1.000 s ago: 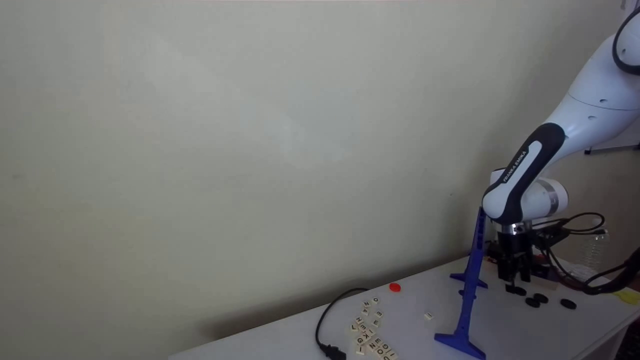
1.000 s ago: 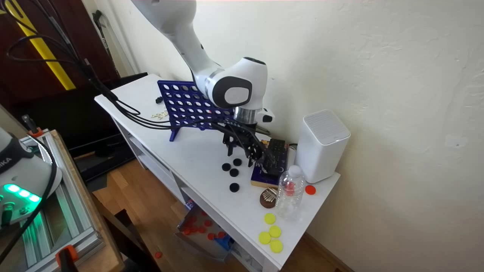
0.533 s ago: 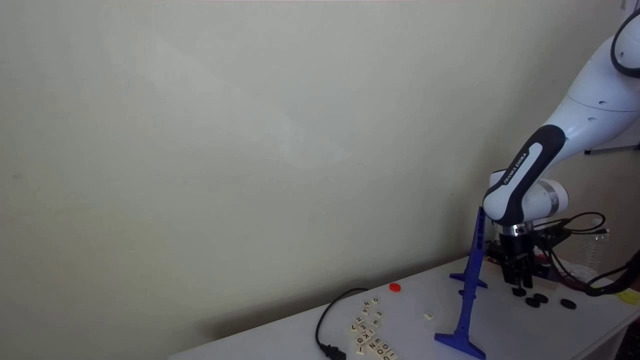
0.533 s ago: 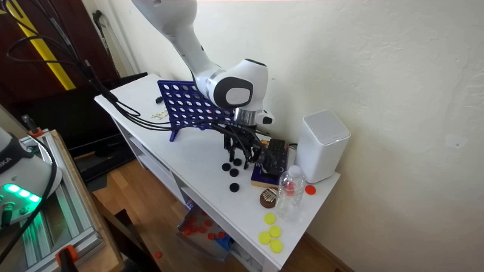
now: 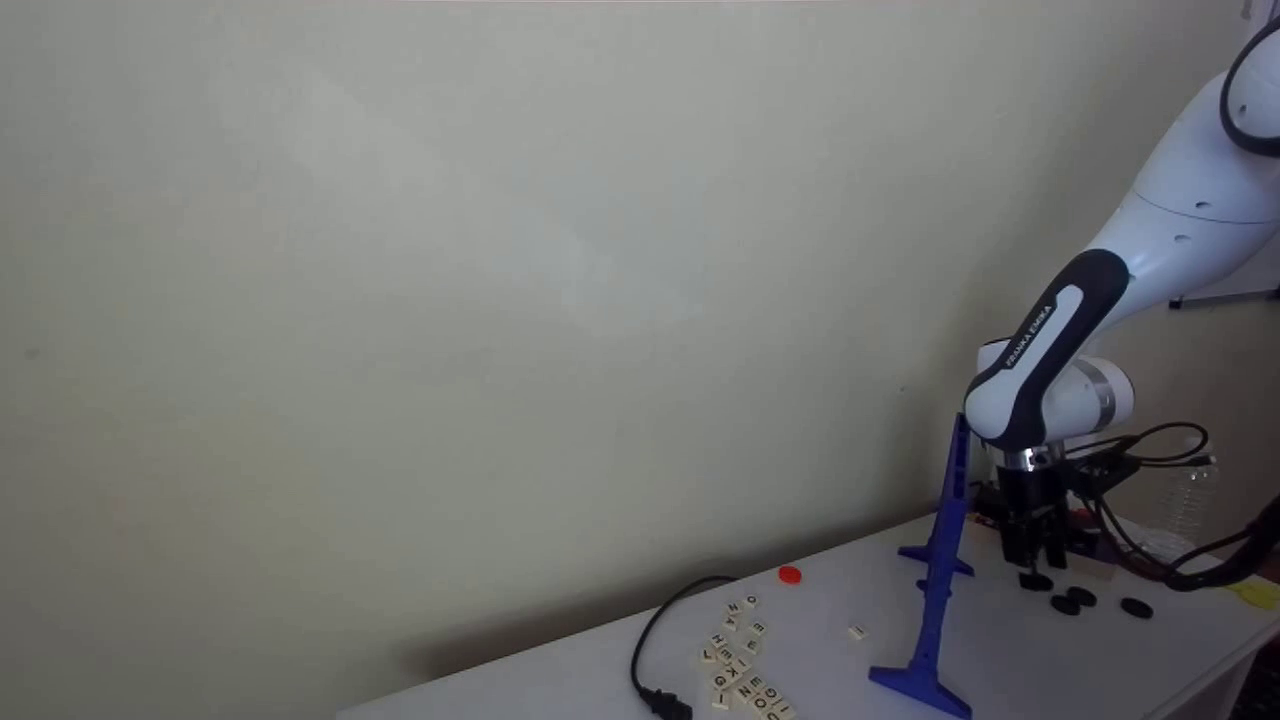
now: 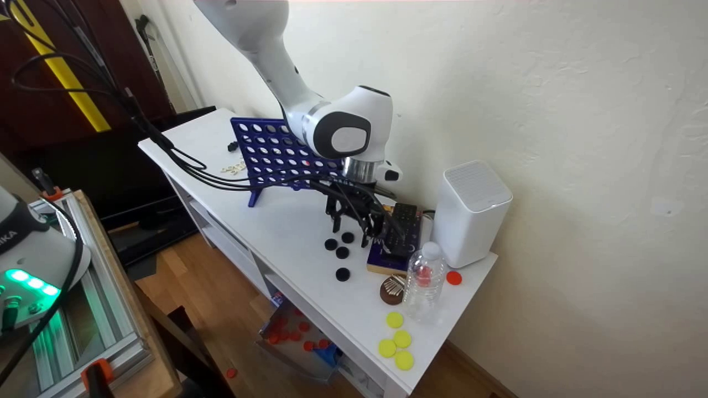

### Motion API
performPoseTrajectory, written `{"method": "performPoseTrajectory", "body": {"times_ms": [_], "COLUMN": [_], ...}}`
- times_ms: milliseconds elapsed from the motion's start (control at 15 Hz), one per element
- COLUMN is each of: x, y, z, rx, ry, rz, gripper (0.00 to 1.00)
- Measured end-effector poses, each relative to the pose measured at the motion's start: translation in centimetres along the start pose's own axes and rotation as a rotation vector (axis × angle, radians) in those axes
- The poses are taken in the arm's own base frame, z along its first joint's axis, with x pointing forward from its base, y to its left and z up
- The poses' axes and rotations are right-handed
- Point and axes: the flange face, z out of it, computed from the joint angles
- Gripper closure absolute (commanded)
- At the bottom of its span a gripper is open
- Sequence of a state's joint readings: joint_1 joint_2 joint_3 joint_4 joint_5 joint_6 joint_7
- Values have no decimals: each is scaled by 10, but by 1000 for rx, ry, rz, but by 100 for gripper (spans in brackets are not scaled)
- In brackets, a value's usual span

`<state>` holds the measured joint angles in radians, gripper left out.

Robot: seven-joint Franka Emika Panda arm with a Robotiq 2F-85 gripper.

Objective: Put the black ring on the rack

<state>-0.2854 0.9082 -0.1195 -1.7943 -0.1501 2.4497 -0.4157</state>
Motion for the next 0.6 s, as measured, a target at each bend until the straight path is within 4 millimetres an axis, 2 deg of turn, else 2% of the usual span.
{"method": "performPoseTrajectory", "body": {"times_ms": [200, 267, 333, 533, 600], "x": [0, 0, 0, 1, 1], "y": [0, 0, 0, 0, 0], "z": [0, 0, 0, 1, 1], "rx": [0, 0, 0, 0, 0], "ry": [0, 0, 0, 1, 1], "rz": [0, 0, 0, 0, 0], "gripper": [21, 18, 20, 14, 15]}}
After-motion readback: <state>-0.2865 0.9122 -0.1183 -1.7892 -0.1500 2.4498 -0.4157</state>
